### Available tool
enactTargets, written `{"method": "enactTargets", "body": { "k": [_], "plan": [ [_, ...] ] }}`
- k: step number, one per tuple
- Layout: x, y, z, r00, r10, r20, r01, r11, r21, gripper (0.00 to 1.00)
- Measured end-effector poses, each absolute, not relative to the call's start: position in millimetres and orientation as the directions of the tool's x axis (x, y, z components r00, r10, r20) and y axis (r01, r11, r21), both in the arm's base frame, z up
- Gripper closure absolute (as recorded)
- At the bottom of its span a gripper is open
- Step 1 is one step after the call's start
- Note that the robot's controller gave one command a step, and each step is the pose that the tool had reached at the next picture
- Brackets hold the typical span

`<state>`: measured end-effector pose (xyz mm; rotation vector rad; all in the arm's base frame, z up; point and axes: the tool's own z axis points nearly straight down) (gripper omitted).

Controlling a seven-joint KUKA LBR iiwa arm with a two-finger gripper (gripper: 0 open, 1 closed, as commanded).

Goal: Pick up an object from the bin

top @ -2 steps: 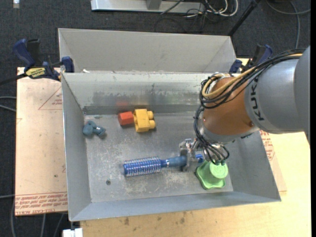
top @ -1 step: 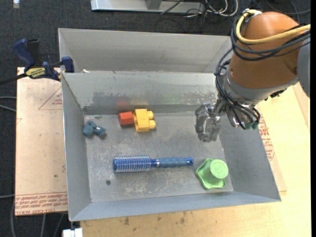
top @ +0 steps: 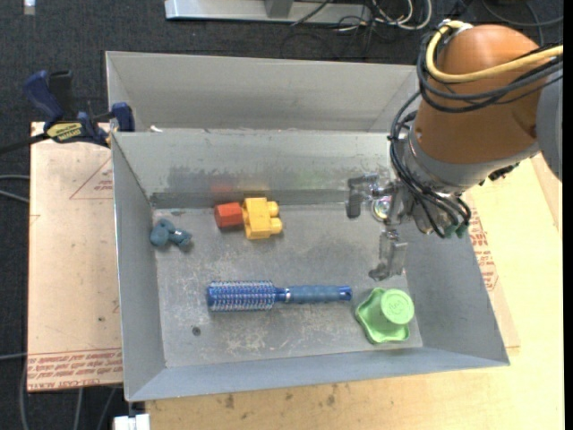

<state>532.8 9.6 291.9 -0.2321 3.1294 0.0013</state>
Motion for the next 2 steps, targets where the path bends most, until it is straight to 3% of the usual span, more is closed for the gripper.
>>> {"method": "enactTargets", "body": {
  "k": [1, 2],
  "plan": [
    [508.9, 32.8, 137.1, -0.984, -0.179, 0.008, -0.179, 0.984, 0.003, 0.00],
    [562.3, 48.6, 68.4, -0.944, -0.329, -0.001, -0.329, 0.944, 0.002, 0.00]
  ]
}}
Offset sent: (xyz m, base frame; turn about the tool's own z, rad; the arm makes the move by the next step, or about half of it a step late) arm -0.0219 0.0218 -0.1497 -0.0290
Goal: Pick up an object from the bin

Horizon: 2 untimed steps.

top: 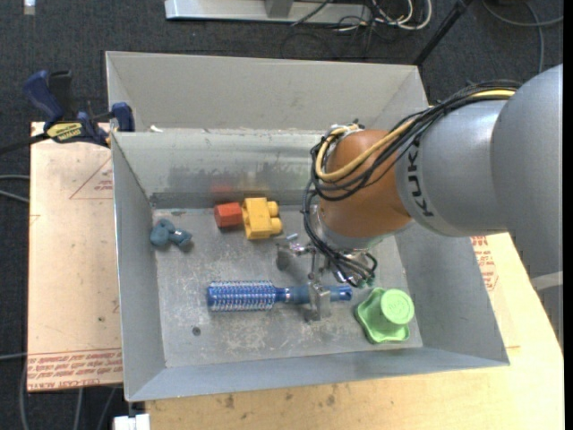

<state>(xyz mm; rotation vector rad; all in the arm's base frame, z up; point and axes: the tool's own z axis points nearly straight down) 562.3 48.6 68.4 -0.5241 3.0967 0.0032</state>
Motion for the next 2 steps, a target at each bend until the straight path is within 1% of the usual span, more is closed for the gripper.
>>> {"method": "enactTargets", "body": {
  "k": [1, 2],
  "plan": [
    [563.1, 48.2, 70.4, -0.944, -0.329, -0.003, -0.329, 0.944, 0.001, 1.00],
    [545.9, 31.8, 227.0, -0.952, -0.305, -0.009, -0.305, 0.952, -0.002, 1.00]
  ]
}}
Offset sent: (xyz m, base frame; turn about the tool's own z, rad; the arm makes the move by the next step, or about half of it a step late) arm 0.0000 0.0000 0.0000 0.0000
